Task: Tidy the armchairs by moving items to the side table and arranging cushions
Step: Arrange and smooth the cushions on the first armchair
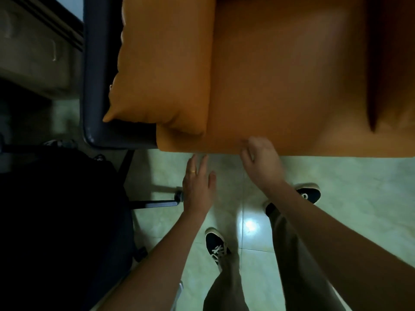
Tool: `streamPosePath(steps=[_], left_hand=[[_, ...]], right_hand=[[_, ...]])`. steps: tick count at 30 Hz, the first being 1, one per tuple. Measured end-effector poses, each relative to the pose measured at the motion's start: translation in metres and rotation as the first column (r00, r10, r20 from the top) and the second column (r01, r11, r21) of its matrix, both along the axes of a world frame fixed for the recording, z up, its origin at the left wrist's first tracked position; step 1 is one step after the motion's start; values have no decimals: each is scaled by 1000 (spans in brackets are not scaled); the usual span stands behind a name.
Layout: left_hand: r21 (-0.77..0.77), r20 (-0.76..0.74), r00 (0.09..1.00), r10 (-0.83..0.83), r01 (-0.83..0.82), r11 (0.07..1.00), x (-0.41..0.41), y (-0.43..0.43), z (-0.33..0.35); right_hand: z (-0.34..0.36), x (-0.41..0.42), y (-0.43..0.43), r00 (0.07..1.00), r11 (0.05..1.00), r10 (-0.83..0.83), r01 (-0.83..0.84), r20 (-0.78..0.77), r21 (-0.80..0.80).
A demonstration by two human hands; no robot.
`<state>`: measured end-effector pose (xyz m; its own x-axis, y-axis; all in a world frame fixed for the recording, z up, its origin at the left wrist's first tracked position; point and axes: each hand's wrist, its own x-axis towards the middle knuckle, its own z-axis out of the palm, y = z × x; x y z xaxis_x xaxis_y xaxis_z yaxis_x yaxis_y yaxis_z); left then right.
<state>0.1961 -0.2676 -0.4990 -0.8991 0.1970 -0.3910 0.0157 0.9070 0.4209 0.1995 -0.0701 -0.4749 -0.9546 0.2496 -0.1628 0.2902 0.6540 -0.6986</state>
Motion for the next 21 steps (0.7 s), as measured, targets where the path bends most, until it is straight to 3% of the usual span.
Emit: streamPosePath(steps=[2, 7, 11, 13, 16, 19, 21], left_hand=[[8, -110, 994, 22, -22, 1000, -8, -21, -15], [12, -305, 951, 58, -57, 998, -61, -54, -65], [22, -477, 878, 25, -17, 1000, -102, -70, -116], [82, -595, 799, 87, -47, 996, -108, -63, -141], [210, -754, 611, 242, -125, 970, -115, -45, -169], [299, -827, 462, 320, -120, 947, -124, -36, -182], [309, -851, 411, 326, -108, 945, -126, -36, -185]], right_hand=[[-25, -16, -14, 997, 993, 45, -36, -71, 115], [-83, -42, -41, 985, 928, 171, -153, -23, 341], [-137, -43, -44, 953, 796, 233, -71, -195, 601], [-158, -47, -40, 915, 758, 247, 21, -317, 652], [-175, -51, -38, 846, 732, 277, 122, -456, 671], [-184, -56, -33, 777, 725, 285, 208, -561, 656], [-188, -60, -33, 744, 712, 298, 243, -597, 659]])
